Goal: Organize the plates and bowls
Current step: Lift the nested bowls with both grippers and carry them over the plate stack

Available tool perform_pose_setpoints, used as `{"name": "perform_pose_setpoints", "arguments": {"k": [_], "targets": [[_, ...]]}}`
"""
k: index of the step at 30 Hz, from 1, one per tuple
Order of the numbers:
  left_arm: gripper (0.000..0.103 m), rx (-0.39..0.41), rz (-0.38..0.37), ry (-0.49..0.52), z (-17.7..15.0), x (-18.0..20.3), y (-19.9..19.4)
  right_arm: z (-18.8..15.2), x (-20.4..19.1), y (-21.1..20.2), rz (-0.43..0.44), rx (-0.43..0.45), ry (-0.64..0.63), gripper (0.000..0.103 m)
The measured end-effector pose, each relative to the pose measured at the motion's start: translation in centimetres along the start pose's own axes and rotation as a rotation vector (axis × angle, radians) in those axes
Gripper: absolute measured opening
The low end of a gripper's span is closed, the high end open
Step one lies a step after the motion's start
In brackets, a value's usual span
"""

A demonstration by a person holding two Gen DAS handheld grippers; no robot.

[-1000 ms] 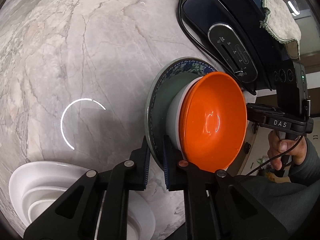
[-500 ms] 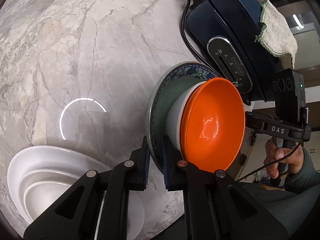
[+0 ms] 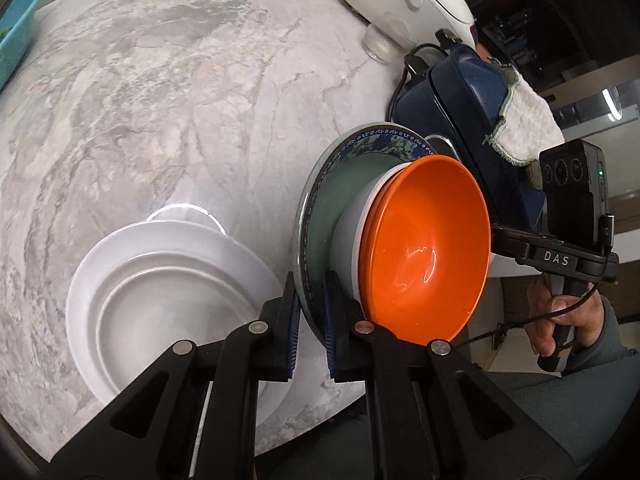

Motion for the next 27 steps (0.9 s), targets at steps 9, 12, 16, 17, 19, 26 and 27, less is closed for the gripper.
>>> {"name": "perform_pose_setpoints", "arguments": {"k": [9, 12, 16, 17, 19, 26, 27], "targets": [[0.007, 0.109, 0.081, -0.19, -6.2, -7.4, -7.2, 0.0, -8.7, 4.6, 0.066, -0.117, -0.191, 0.009], [0.007, 0.124, 0.097, -0.245, -8.3, -9.7, -7.8, -0.6, -10.6, 6.8, 0.072, -0.164, -0.239, 0.009], [0.007, 0.119, 0.101, -0.287, -10.4, -12.1, -7.3, -1.4, -11.8, 9.4, 0.063, -0.215, -0.273, 0.009], [0.007, 0.116, 0.098, -0.296, -10.7, -12.5, -7.0, -1.5, -11.9, 10.0, 0.06, -0.226, -0.277, 0.009], [0.007, 0.11, 0.101, -0.307, -11.1, -13.1, -6.2, -1.9, -11.7, 11.0, 0.051, -0.245, -0.281, 0.009], [0.007, 0.085, 0.122, -0.31, -11.5, -14.9, -4.1, -2.8, -10.8, 13.9, 0.019, -0.277, -0.268, 0.009], [0.007, 0.083, 0.124, -0.309, -11.6, -15.1, -3.9, -2.9, -10.7, 14.2, 0.012, -0.28, -0.271, 0.009]]}}
Point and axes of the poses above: each gripper's, at about its wrist camera, not at the fingertips, and y roughly the way its jaws point, x to its right, z to its top, the point moved 7 cm from there along y, roughly the way its jaws point, and after that the axes turned 2 degrees about x, right-handed, at the moved point
